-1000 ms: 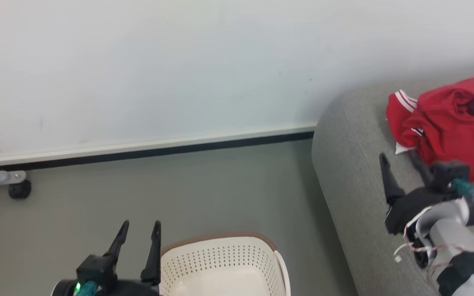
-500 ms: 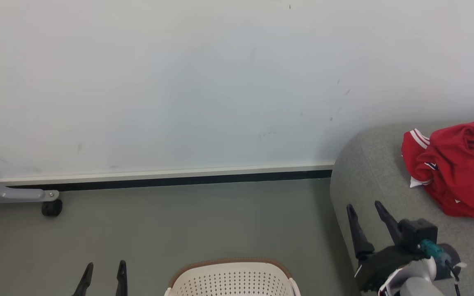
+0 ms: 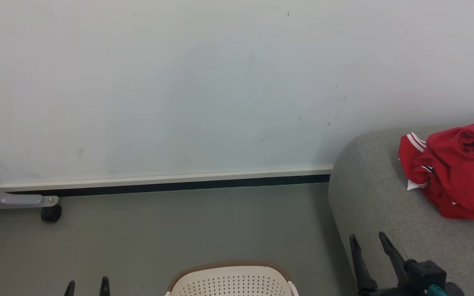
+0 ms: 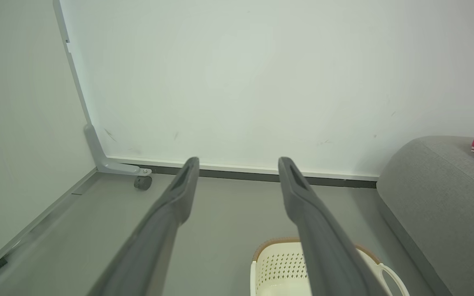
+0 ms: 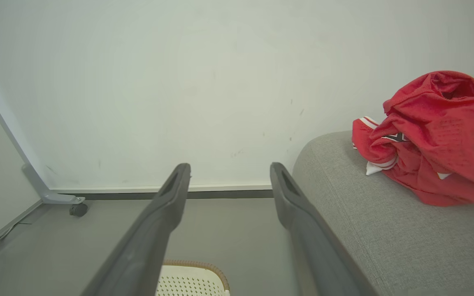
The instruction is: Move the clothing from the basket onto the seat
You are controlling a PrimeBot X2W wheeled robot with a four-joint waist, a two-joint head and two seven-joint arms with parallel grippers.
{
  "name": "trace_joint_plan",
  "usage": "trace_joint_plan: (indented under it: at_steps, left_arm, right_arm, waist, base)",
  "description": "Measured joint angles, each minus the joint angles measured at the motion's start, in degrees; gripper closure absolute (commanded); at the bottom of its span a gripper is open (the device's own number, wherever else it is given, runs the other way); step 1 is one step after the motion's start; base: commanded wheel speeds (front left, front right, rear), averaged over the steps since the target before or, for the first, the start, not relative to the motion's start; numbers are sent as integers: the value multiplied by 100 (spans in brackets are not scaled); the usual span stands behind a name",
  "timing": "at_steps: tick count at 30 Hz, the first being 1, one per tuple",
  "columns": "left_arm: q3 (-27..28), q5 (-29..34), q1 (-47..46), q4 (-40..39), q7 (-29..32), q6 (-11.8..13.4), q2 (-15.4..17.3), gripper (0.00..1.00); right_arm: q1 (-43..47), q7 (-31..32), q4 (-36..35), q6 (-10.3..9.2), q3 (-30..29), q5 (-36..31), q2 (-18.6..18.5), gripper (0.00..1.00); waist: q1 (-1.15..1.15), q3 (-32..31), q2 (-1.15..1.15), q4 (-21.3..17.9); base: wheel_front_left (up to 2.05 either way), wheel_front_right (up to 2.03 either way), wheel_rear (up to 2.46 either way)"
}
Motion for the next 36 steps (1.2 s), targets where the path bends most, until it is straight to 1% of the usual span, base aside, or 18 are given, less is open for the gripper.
trace_joint_plan:
  at_steps: [2, 4, 8, 9, 18, 25, 28, 29, 36]
  left_arm:
    - [98, 13, 126, -64, -2, 1, 1, 0]
    - [135, 33, 168, -112, -2, 1, -7, 0]
    - [208, 146, 178, -166, -3, 1, -30, 0]
    - [203, 199, 181, -182, -3, 1, -38, 0]
    - [202, 309, 174, -187, -3, 2, -49, 0]
    - [207, 364, 155, -187, -3, 2, -47, 0]
    - [209, 487, 146, -183, -3, 2, -26, 0]
    - [208, 521, 144, -183, -3, 2, -19, 100]
    - [165, 498, 262, 107, 41, -8, -177, 100]
  right_arm:
    - [209, 0, -253, -3, -41, -56, -9, 0]
    - [306, 0, -393, -48, -73, -114, -46, 0]
    - [482, 0, -650, -53, -220, -148, -93, 0]
    - [648, 0, -845, -82, -367, -164, -105, 0]
    - [742, -1, -1163, -96, -527, -305, -97, 0]
    - [760, 0, -1268, -97, -616, -355, -62, 0]
    - [794, -1, -1299, -102, -648, -364, -32, 0]
    - [805, 0, -1306, -102, -661, -364, -23, 100]
    - [1015, 42, -990, -92, -621, -337, 80, 100]
  waist:
    - [0, 17, 0, -39]
    - [0, 37, 0, -69]
    - [1, 76, 0, -122]
    - [1, 116, 0, -168]
    - [1, 193, 0, -173]
    - [1, 236, 0, -143]
    - [1, 252, 0, -127]
    - [1, 256, 0, -122]
    - [1, 262, 0, -119]
  base:
    - [0, 0, 0]
    - [0, 0, 0]
    - [0, 0, 0]
    - [0, 0, 0]
    - [0, 0, 0]
    - [0, 0, 0]
    - [0, 0, 0]
    - [0, 0, 0]
    - [0, 0, 0]
